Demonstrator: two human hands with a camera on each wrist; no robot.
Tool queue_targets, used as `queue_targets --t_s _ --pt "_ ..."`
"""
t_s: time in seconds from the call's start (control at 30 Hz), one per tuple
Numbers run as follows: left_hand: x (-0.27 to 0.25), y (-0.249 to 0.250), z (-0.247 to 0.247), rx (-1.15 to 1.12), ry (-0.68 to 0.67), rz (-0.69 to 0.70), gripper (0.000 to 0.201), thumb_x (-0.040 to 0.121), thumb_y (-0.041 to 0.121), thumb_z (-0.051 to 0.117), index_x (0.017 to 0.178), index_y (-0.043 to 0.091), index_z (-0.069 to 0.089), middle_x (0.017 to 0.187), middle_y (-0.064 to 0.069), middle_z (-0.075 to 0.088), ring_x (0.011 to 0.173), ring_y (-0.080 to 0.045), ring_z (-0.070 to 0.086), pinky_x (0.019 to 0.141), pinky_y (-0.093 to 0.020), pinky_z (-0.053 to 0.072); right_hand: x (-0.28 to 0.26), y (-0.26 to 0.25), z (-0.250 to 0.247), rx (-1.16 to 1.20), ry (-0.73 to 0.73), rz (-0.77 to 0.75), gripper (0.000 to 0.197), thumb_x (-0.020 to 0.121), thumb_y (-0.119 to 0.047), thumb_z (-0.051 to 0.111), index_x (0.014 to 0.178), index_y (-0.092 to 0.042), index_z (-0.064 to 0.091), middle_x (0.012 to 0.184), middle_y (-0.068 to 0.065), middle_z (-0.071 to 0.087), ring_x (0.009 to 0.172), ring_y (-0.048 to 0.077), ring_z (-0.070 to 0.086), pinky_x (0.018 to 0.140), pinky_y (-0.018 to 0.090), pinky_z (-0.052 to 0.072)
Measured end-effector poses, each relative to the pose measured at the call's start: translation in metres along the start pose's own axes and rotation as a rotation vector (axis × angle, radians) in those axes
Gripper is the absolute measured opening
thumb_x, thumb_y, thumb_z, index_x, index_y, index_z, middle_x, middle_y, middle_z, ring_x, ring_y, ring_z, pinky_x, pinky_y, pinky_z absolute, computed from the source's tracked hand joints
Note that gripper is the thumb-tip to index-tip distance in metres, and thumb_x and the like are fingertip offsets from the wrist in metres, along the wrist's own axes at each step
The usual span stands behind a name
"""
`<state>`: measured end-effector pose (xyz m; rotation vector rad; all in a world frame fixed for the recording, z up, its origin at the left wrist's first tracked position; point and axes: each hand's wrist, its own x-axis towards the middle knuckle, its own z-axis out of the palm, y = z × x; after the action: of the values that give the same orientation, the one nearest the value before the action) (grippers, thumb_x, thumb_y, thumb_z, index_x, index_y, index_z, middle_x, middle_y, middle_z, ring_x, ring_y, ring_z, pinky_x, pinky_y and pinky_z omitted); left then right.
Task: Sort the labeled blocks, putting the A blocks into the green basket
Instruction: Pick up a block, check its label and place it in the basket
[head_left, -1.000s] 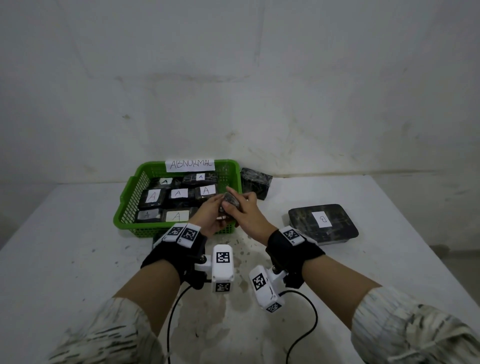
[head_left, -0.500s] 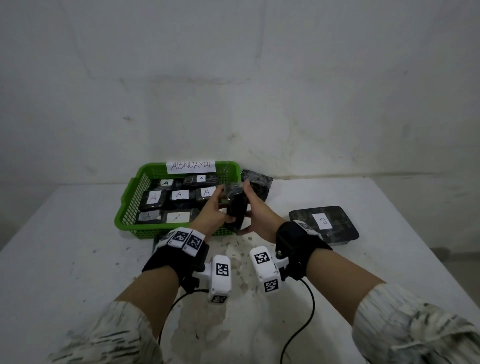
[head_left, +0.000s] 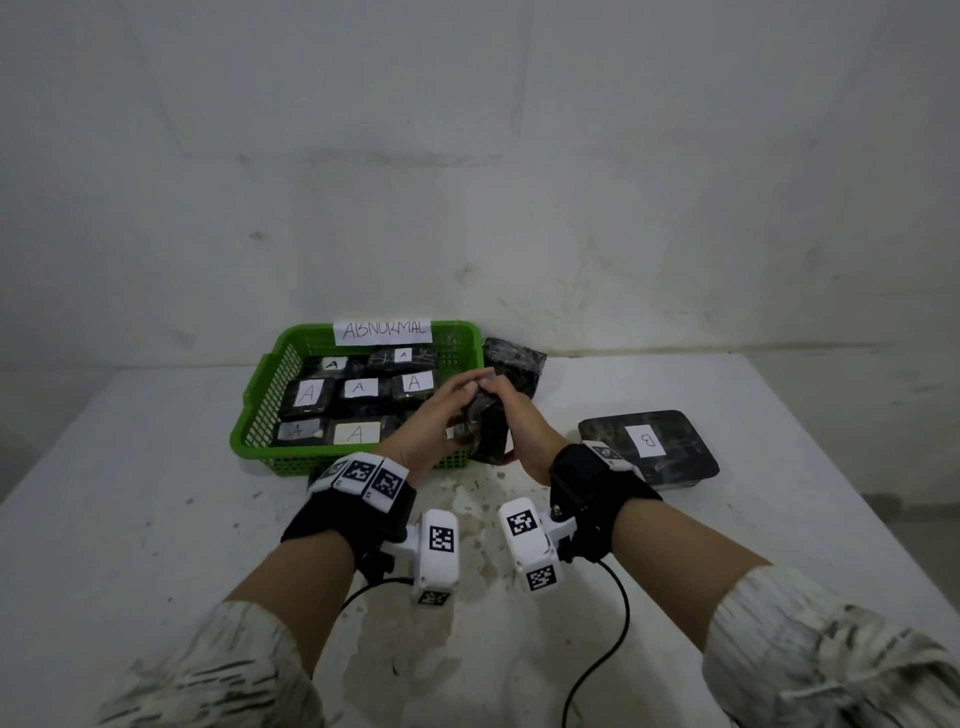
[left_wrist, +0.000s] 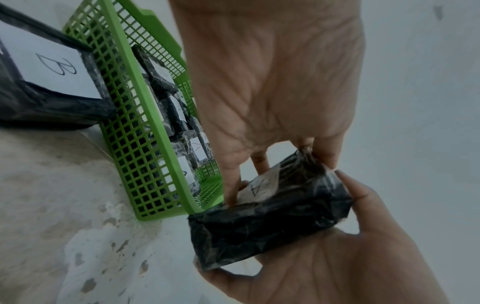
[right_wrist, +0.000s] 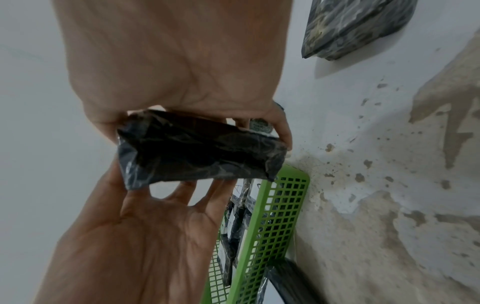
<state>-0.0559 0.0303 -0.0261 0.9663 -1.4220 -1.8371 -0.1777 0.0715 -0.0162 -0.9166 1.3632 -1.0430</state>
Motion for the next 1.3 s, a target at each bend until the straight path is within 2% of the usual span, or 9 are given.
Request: queue_targets --t_s 0.13,0.4,0.6,0.77,0.9,1.0,1.07,1.17,1.3 --pt "0.003 -0.001 -0.003 0.011 0.023 0.019 0.025 0.101 0.023 0.038 0.112 0.029 0.059 0.125 -0.003 0.056 0.119 -0.024 0.052 0.097 -0.045 0.046 -0.003 0.001 -0.001 -0.008 -0.073 -0.015 0.032 0.1 -0.046 0.038 0.122 -0.028 0.053 0.102 -0.011 0.06 0.092 0.005 0.057 0.071 0.024 0.044" --pt "0.0 -0.003 -0.005 -0.074 -0.014 -0.037 0.031 0.101 0.027 0.033 0.124 0.025 0.054 0.126 -0.004 0.055 0.111 -0.021 0.055 0.098 -0.043 0.044 -0.003 0.004 -0.002 -0.067 -0.055 -0.042 0.02 0.101 -0.03 0.04 0.111 -0.021 0.054 0.108 0.002 0.061 0.084 0.005 0.058 0.066 0.022 0.042" --pt "0.007 -0.003 -0.018 -0.053 0.209 0.002 0.034 0.1 0.041 0.031 0.128 0.029 0.047 0.133 -0.01 0.049 0.121 -0.032 0.05 0.086 -0.055 0.051 0.005 0.011 0.001 -0.155 -0.09 -0.047 0.074 0.088 -0.066 0.035 0.149 -0.027 0.027 0.146 0.001 0.044 0.126 0.017 0.047 0.097 0.037 0.044" --pt "0.011 -0.01 -0.033 -0.267 0.39 -0.031 0.033 0.101 0.042 0.027 0.127 0.029 0.043 0.123 -0.009 0.056 0.099 -0.028 0.061 0.061 -0.039 0.058 0.011 0.012 -0.007 -0.208 -0.085 -0.107 0.074 0.086 -0.021 0.07 0.147 -0.023 0.028 0.127 0.004 0.047 0.103 0.013 0.055 0.073 0.014 0.045" --pt "0.013 -0.01 -0.04 -0.109 0.417 -0.163 0.054 0.096 0.057 0.024 0.126 0.022 0.051 0.122 -0.013 0.058 0.101 -0.029 0.06 0.072 -0.04 0.053 0.02 0.016 -0.006 -0.22 0.043 -0.147 0.051 0.089 -0.015 0.066 0.132 -0.011 0.039 0.128 0.006 0.045 0.083 0.006 0.051 0.057 0.007 0.042" --pt "0.016 -0.017 -0.05 0.246 0.458 -0.191 0.076 0.08 0.076 0.032 0.129 0.022 0.053 0.134 -0.009 0.053 0.121 -0.03 0.049 0.1 -0.049 0.042 0.027 0.019 -0.007 -0.122 0.148 -0.109 0.033 0.094 -0.025 0.061 0.117 -0.012 0.042 0.119 0.006 0.049 0.073 0.006 0.049 0.051 0.01 0.039" --pt "0.012 -0.018 -0.054 0.364 0.436 -0.191 0.07 0.084 0.069 0.037 0.123 0.014 0.056 0.129 -0.009 0.055 0.119 -0.028 0.048 0.103 -0.047 0.039 0.03 0.021 -0.007 -0.07 0.163 -0.086 0.034 0.094 -0.024 0.062 0.118 -0.012 0.042 0.106 0.001 0.049 0.07 0.006 0.048 0.048 0.011 0.039" --pt "0.01 -0.026 -0.065 0.51 0.432 -0.2 0.056 0.096 0.051 0.033 0.122 0.006 0.056 0.123 -0.014 0.056 0.113 -0.03 0.052 0.099 -0.038 0.039 0.035 0.025 -0.004 -0.041 0.173 -0.036 0.04 0.092 -0.019 0.063 0.125 -0.01 0.041 0.105 0.001 0.051 0.074 0.008 0.052 0.053 0.017 0.042" --pt "0.01 -0.038 -0.087 0.821 0.487 -0.253 0.058 0.095 0.056 0.025 0.127 0.016 0.053 0.132 -0.018 0.05 0.123 -0.036 0.043 0.106 -0.048 0.031 0.049 0.029 0.003 -0.018 0.291 -0.017 0.033 0.094 -0.016 0.06 0.121 -0.01 0.043 0.111 0.009 0.056 0.084 0.017 0.056 0.067 0.026 0.046"
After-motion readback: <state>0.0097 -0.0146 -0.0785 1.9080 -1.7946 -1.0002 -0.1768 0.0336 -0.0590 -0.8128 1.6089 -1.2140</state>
